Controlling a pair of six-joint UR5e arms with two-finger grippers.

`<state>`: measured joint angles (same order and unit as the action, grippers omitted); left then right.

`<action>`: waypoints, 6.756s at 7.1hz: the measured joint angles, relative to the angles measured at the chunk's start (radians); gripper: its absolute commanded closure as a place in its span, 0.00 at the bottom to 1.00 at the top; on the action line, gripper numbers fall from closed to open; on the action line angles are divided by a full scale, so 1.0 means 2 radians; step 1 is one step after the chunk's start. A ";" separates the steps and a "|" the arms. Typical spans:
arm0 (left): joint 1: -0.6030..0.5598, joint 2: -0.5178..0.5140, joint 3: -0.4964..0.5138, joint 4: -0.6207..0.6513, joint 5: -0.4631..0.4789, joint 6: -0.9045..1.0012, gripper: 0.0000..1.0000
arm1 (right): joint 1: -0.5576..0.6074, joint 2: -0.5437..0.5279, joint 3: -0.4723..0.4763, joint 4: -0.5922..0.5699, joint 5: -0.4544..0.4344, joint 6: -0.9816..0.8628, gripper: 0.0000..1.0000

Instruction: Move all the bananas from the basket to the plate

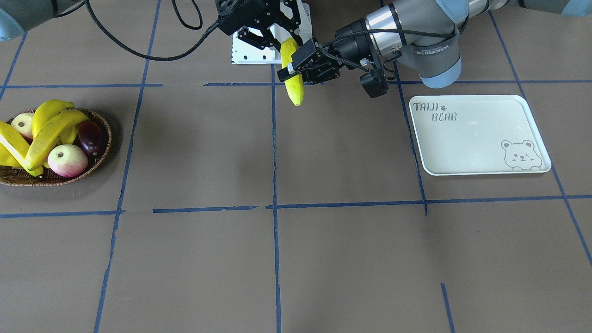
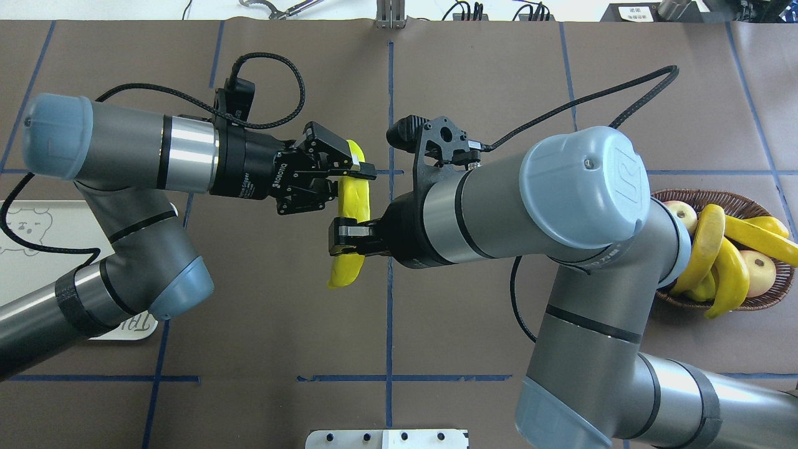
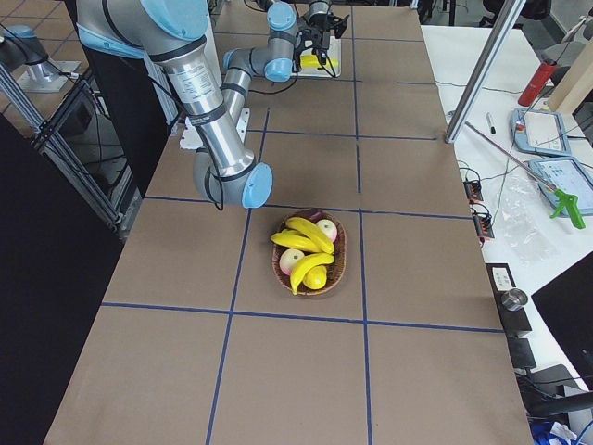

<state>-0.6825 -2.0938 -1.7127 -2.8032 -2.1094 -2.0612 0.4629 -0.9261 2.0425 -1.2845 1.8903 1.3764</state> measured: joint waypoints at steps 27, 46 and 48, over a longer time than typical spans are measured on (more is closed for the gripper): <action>-0.226 0.336 0.034 0.293 -0.040 0.532 1.00 | 0.221 -0.145 0.052 -0.127 0.141 -0.157 0.00; -0.185 0.230 -0.071 0.483 -0.031 0.540 0.00 | 0.350 -0.299 0.026 -0.192 0.189 -0.373 0.00; -0.183 0.220 -0.073 0.487 -0.032 0.537 0.00 | 0.325 -0.294 0.027 -0.237 0.149 -0.339 0.00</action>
<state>-1.0487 -1.6536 -1.8594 -1.8297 -2.1732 -0.9875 1.1134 -1.5134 2.0971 -1.7577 2.1876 0.6987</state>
